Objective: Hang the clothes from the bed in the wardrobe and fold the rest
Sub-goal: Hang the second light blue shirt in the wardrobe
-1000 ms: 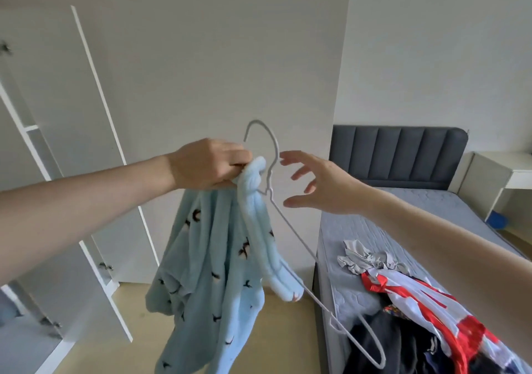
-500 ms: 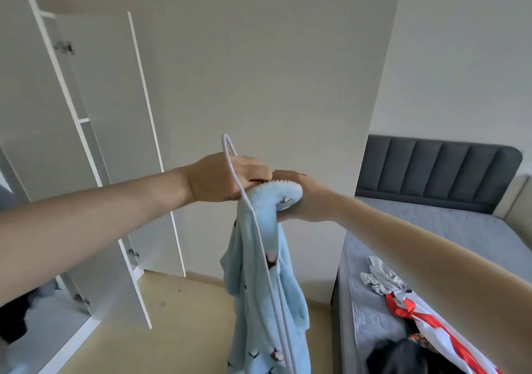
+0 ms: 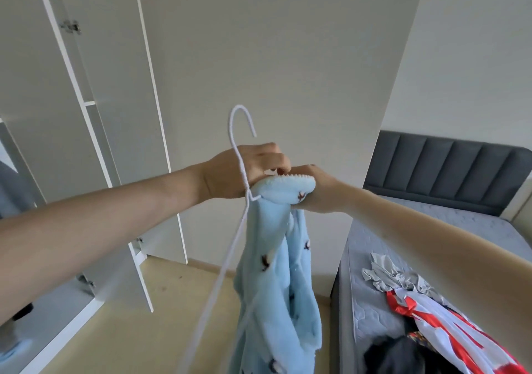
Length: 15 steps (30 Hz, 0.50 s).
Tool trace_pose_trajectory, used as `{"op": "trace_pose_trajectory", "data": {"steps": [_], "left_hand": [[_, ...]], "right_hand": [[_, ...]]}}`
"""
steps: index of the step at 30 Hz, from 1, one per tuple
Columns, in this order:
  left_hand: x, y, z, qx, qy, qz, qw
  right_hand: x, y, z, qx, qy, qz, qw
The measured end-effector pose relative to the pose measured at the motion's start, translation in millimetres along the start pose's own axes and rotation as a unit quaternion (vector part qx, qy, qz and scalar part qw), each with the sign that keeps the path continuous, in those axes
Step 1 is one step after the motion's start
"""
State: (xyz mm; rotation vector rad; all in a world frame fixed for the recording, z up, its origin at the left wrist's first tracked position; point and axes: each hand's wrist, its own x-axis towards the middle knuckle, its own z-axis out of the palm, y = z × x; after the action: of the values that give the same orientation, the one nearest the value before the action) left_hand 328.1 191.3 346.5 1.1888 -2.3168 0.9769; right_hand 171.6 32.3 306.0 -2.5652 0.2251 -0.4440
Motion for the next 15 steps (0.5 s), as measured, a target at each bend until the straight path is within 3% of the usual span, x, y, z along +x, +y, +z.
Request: {"op": "trace_pose_trajectory", "data": {"steps": [2, 3, 4, 6, 9, 11, 12, 15], "left_hand": [[-10.9, -9.7, 0.6, -0.007, -0.01, -0.03, 0.999], [-14.0, -12.2, 2.2, -0.021, -0.019, -0.071, 0.997], [-23.6, -15.7, 4.7, -0.054, -0.027, -0.164, 0.985], [-52.5, -26.8, 8.8, -0.077, -0.087, -0.304, 0.946], [-111.4, -30.2, 17.5, -0.1, -0.208, -0.398, 0.888], [-144.2, -25.9, 26.9, -0.191, -0.289, -0.469, 0.812], [-155.8, -19.2, 33.1, -0.265, -0.309, -0.51, 0.758], [-164.7, 12.3, 54.5, -0.5, -0.257, -0.588, 0.582]], "right_hand": [[-5.7, 9.2, 9.2, 0.077, 0.036, 0.022, 0.996], [-9.6, 15.7, 12.7, 0.109, 0.062, 0.041, 0.991], [-13.7, 22.1, 14.7, 0.128, 0.091, 0.061, 0.986], [-21.5, 34.5, 12.3, 0.141, 0.152, 0.103, 0.973], [-30.1, 51.1, 2.3, 0.181, 0.231, 0.134, 0.947], [-33.8, 57.0, -2.9, 0.199, 0.266, 0.154, 0.93], [-34.8, 59.9, -5.0, 0.208, 0.282, 0.169, 0.921], [-33.1, 62.5, -6.0, 0.235, 0.305, 0.212, 0.898]]}}
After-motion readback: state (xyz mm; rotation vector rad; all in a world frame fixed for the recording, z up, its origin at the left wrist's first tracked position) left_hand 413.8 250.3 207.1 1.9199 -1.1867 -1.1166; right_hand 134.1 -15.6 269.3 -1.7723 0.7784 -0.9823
